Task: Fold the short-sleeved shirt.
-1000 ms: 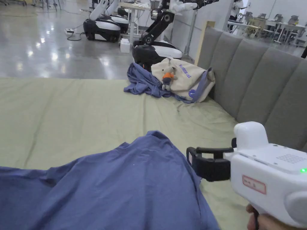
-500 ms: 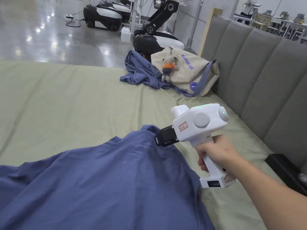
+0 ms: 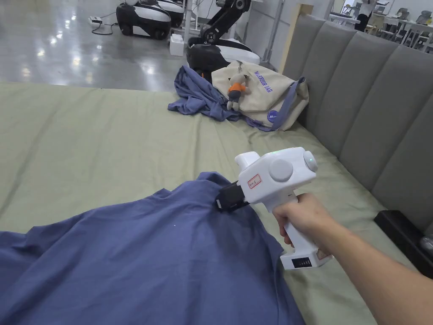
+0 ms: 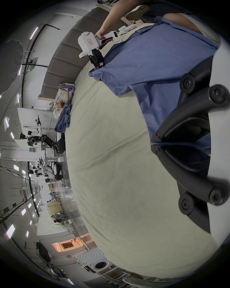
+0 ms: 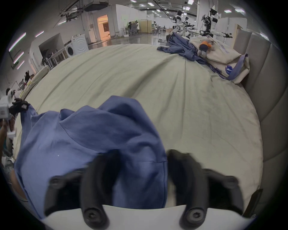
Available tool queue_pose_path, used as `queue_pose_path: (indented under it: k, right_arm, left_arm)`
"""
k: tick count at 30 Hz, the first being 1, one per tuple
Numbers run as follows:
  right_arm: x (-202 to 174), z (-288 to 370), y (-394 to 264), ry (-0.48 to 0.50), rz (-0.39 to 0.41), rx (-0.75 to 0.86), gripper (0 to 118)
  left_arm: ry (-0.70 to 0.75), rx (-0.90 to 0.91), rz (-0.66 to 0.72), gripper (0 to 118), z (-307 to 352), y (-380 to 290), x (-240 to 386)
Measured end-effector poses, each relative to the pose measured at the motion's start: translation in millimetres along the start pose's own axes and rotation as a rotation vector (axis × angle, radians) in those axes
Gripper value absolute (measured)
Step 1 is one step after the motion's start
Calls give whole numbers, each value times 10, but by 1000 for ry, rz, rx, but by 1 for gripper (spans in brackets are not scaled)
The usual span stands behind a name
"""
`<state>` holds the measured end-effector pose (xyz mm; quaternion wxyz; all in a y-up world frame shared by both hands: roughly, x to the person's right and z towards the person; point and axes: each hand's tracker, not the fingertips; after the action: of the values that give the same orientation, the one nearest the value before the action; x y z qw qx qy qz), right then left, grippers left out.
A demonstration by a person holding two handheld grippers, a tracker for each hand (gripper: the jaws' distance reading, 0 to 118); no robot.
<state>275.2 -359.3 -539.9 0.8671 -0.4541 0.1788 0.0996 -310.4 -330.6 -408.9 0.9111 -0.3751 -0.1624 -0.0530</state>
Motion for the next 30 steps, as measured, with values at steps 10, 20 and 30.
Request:
queue_pose_path:
  k: [10, 20, 30]
  right_arm:
    - [-193, 183, -67, 39, -85, 116, 6]
    - [-139, 1552, -82, 179, -196, 316, 6]
    - [-1057, 3173, -1577, 262, -229, 612, 6]
  left_arm:
    - [-13, 3, 18, 4, 22, 5, 39]
    - [-73, 157, 136, 4, 672, 198, 8]
    - [-146, 386, 294, 4, 2173, -542, 571]
